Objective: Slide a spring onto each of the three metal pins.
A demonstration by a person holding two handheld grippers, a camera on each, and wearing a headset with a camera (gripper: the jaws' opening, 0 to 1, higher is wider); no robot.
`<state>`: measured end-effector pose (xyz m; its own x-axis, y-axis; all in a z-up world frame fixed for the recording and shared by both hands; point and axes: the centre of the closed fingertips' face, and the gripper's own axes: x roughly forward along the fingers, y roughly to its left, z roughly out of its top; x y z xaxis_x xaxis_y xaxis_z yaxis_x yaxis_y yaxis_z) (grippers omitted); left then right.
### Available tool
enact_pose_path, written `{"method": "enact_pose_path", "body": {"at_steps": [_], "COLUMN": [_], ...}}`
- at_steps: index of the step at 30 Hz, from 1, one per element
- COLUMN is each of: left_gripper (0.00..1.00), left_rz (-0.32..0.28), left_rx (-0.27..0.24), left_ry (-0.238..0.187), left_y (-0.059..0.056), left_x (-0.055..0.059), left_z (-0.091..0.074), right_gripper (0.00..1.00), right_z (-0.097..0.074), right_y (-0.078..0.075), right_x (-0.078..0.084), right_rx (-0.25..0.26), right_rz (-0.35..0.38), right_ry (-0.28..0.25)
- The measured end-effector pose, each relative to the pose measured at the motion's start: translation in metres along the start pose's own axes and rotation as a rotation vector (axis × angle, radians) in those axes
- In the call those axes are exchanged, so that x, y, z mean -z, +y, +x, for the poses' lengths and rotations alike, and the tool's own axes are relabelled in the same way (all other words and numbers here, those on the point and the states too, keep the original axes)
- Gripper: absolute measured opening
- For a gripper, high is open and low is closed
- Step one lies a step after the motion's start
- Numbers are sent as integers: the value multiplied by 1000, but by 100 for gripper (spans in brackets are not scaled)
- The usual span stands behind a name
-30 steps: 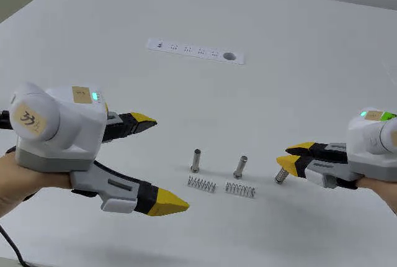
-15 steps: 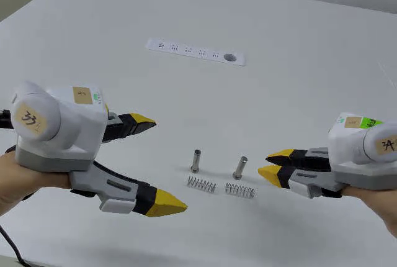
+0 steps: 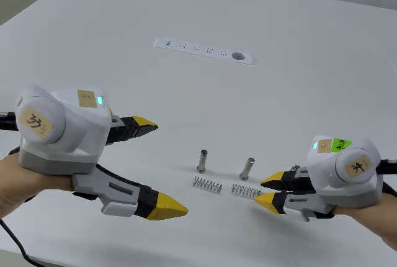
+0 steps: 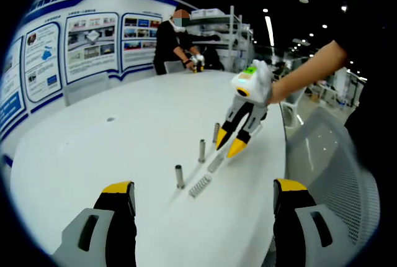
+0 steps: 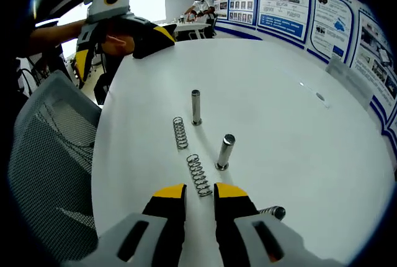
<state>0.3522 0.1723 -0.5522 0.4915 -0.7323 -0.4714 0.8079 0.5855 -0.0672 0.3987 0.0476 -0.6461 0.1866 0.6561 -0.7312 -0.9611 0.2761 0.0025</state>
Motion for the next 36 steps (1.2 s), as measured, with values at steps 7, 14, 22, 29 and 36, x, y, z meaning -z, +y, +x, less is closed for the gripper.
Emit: {"method": "enact_pose_path", "body": {"at_steps": [7,14,22,29,36], "left_gripper": [94,93,93,92,91], "left_rz": [-8,-16,-15,-2,8], "left_rx": [-5,-10,-5,10,30], "left_ry": [14,24,27,33,24], "left_y": [0,2,2,-3,-9], "left_x": [4,7,7,7,3], "left_z": [-1,-3,0,4,10], "right_gripper": [18,18,12,11,11], "right_z": [10,19,22,16,-6], "right_y": [0,-1,0,4,11], "right_x": [5,10,6,5,-15], "right_rx": [-16,-37,-60,-40,-38], "right_rz": [-20,-32,-14,-38,-59], "right_ry": [19,38,28,44,-2]}}
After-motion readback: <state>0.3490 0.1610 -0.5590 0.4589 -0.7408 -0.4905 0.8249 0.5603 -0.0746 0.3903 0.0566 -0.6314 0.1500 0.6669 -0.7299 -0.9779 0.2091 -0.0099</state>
